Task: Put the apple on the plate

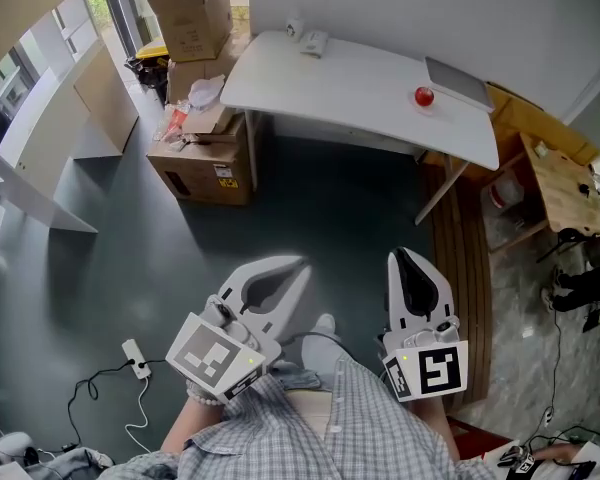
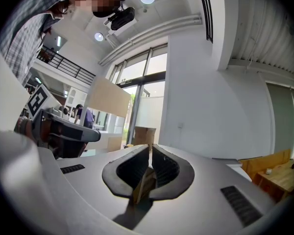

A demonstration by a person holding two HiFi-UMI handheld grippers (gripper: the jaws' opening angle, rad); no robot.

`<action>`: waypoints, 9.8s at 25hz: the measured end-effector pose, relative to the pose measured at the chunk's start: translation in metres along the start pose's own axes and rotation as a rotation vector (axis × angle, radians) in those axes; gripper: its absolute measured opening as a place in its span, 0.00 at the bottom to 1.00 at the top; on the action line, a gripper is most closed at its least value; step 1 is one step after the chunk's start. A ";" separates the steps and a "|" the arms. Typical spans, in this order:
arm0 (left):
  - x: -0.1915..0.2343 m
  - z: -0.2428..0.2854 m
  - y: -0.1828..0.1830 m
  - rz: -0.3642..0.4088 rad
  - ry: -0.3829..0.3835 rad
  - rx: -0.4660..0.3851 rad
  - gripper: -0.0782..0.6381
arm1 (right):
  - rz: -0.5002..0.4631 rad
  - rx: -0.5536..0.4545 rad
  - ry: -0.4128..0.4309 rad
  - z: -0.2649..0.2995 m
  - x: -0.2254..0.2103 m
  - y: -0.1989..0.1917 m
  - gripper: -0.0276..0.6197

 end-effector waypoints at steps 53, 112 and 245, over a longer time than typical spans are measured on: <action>0.020 0.212 0.008 0.067 0.065 0.053 0.12 | 0.144 0.006 0.069 0.094 -0.177 -0.109 0.09; 0.134 0.456 0.059 0.051 -0.373 0.132 0.12 | 0.003 0.197 -0.292 0.229 -0.318 -0.166 0.09; 0.365 0.773 -0.131 -0.324 0.185 0.763 0.12 | 0.411 0.827 0.069 0.439 -0.490 -0.521 0.10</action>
Point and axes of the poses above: the fingertips, and each gripper's own axes: z forward along the fingers, x to its left, y out of its top, the point moved 2 cm from there along -z, backward along the fingers, and after that the axes turned 13 degrees about -z, right-handed, at the moved point
